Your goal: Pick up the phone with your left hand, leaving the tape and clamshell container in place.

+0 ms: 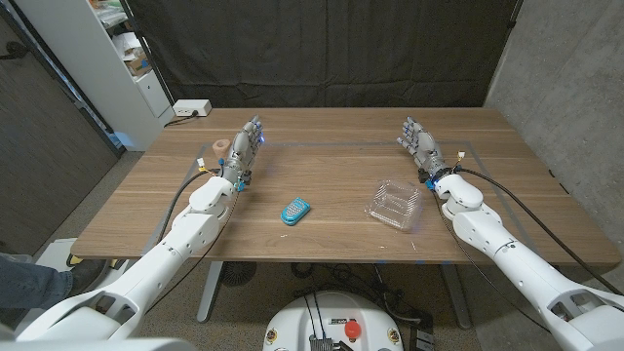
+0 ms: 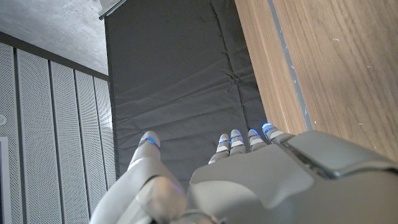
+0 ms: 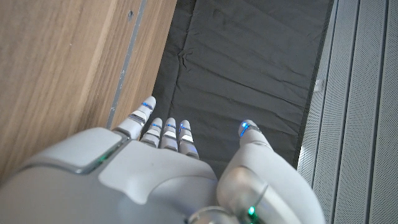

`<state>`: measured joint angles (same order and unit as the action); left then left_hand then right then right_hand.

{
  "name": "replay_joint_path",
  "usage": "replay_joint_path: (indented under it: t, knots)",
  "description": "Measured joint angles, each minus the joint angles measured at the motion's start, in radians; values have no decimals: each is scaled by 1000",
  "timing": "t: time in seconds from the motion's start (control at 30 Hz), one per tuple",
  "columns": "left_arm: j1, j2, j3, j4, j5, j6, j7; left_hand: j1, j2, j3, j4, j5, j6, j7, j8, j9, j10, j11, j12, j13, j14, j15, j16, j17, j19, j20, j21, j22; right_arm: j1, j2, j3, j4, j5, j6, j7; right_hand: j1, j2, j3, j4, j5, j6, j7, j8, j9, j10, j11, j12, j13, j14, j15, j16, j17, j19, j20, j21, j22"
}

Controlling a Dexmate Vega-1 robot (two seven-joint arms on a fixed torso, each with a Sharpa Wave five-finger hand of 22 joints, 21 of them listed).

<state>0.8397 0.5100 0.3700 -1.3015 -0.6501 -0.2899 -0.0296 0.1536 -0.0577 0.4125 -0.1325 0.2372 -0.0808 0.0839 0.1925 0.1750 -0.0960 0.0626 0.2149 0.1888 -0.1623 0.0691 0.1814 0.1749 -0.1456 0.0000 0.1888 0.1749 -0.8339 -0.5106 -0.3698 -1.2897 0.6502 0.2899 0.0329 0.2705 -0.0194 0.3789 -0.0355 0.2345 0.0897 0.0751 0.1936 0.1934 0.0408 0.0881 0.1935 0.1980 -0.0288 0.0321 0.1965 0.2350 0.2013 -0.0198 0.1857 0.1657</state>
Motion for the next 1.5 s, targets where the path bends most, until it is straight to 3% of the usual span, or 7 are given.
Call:
replay_joint_path:
  t: [0.63, 1.5]
  knots:
    - [7, -1, 10, -18, 11, 2, 3, 5, 5, 0, 0, 0, 0, 0, 0, 0, 0, 0, 0, 0, 0, 0, 0, 0, -4, 4, 0, 0, 18, 9, 0, 47, 15, 6, 38, 0, 0, 0, 0, 0, 0, 0, 0, 0, 0, 0, 0, -3, 0, 0, 4, -3, 4, 4, 0, 0]
    - [54, 36, -9, -69, 9, -36, -14, 17, 9, 0, 0, 0, 0, 0, 0, 0, 0, 0, 0, 0, 0, 0, 4, 0, -3, 11, 4, 0, 24, 15, 5, 67, 2, 51, 36, 0, 0, -4, -3, 0, 3, -4, 0, -3, 0, 0, 0, -3, 13, -2, 12, -7, 17, 8, 8, 0]
